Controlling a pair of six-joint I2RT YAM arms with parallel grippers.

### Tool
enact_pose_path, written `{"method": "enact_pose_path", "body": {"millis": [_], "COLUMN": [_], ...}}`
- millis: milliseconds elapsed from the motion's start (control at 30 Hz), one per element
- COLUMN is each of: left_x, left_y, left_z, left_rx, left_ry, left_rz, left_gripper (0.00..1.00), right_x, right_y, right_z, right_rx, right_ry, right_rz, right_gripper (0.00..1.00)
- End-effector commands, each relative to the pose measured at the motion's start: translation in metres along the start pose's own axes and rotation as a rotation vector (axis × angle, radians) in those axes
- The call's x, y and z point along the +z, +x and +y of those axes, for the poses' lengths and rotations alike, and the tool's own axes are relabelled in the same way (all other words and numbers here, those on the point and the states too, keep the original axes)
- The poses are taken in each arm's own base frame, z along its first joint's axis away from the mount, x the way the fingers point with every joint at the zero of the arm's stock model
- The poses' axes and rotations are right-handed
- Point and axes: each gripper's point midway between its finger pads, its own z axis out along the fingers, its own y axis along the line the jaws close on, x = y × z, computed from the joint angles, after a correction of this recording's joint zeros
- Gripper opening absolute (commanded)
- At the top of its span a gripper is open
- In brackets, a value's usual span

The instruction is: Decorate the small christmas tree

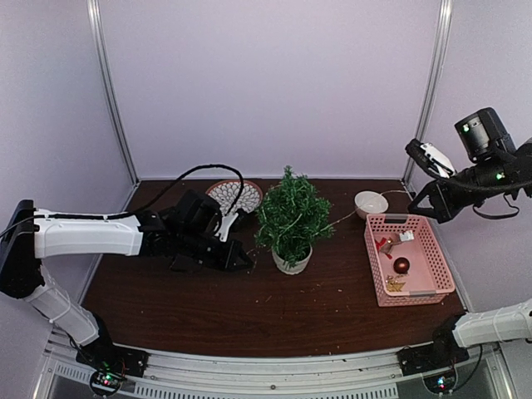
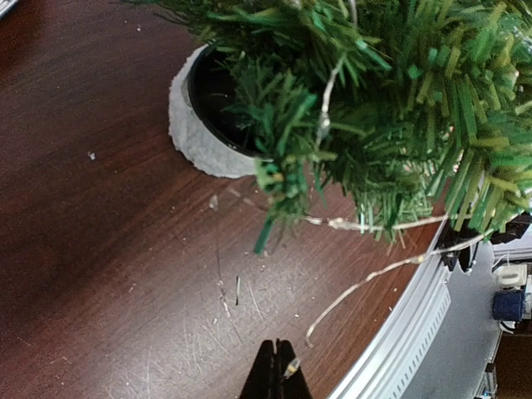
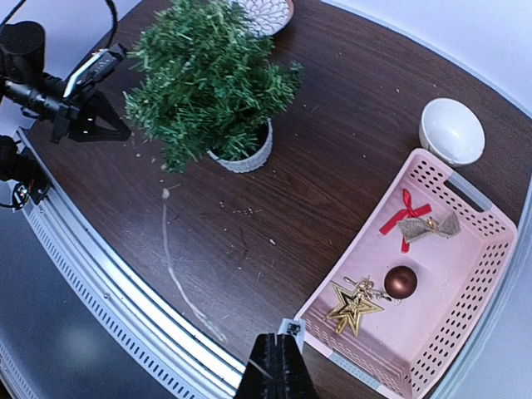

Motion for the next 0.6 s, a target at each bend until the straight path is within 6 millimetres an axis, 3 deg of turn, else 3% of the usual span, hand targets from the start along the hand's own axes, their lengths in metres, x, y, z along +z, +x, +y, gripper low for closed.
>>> {"method": "enact_pose_path", "body": {"millis": [0, 167, 333, 567], "left_x": [-0.003, -0.009, -0.021, -0.035], "left_y": [-0.018, -0.024, -0.030, -0.027], "left_z": [-0.003, -0.003, -0.004, -0.002], "left_rx": [0.001, 0.027, 0.065, 0.095], "left_ry": [0.016, -0.003, -0.020, -0.033], "left_rz": [-0.057, -0.073, -0.124, -0.158], "left_gripper": [0.00, 0.05, 0.28, 0.45], "right_x": [-0.020, -0.036, -0.044, -0.046], "right_y": [-0.018, -0.017, 0.002, 0.018], "right_z": [0.026, 0.048, 0.070, 0.103], "right_rx": [-0.116, -0.187, -0.229, -0.295], "right_ry": [-0.109, -0.204, -0.307, -0.436], "right_rz": [-0.079, -0.073, -0.014, 0.049], "right_gripper": [0.00, 0.00, 0.00, 0.00]}}
